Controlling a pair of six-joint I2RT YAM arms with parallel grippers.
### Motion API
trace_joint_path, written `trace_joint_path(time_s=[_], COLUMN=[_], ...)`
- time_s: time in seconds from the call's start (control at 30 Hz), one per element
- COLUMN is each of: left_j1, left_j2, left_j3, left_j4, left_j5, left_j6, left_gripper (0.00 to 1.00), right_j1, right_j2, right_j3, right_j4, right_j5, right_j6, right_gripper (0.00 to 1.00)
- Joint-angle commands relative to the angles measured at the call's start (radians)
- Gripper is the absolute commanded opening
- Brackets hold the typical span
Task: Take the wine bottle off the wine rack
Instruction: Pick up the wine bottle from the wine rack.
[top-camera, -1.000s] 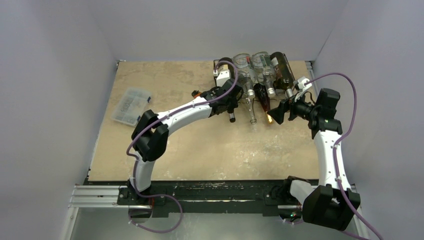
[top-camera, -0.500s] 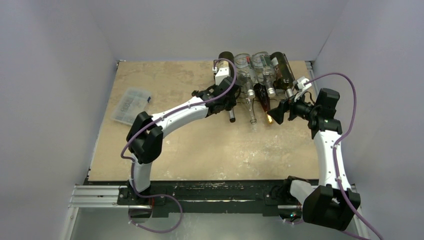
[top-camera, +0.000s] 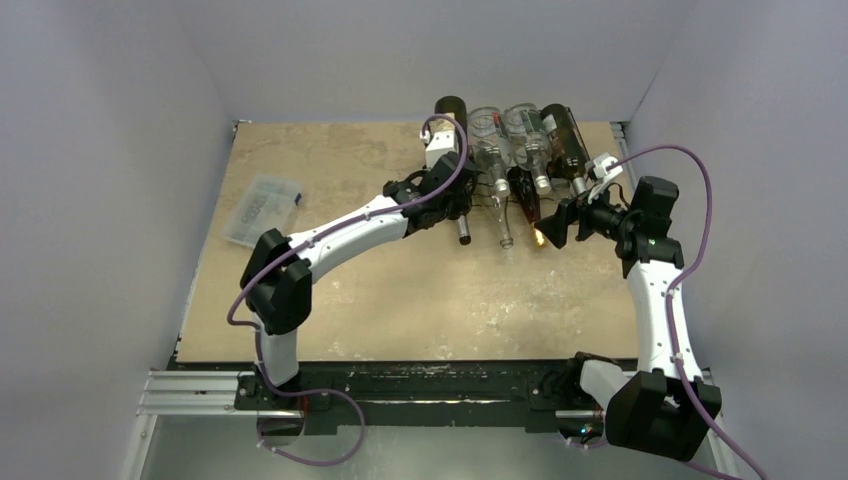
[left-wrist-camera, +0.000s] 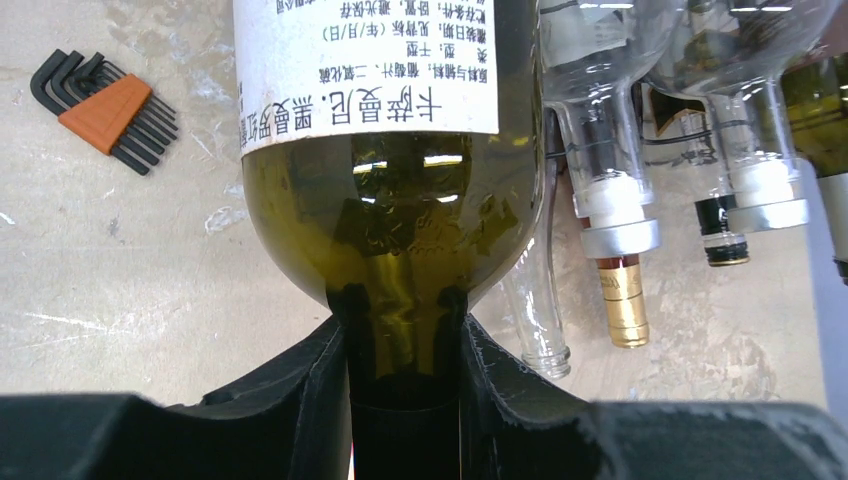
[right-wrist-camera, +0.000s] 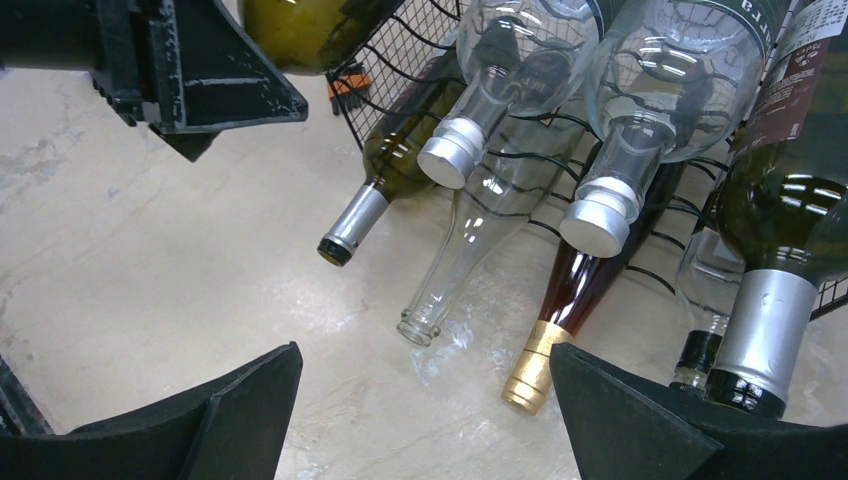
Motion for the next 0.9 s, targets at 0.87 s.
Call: trace_joint_path(time_s=[0.87], left_j1=[-0.012], left_j2=[-0.5], left_j3=[-0.314], left_j4=[0.168], left_j5=[0.274], left_j6=[0.056], left_gripper=[0.0], right_j1=[0.004], right_j2=[-0.023], right_j3=[-0.016], right_j4=[0.017], right_j5=[-0.002], right_j6=[-0.04], right_gripper=[0.99])
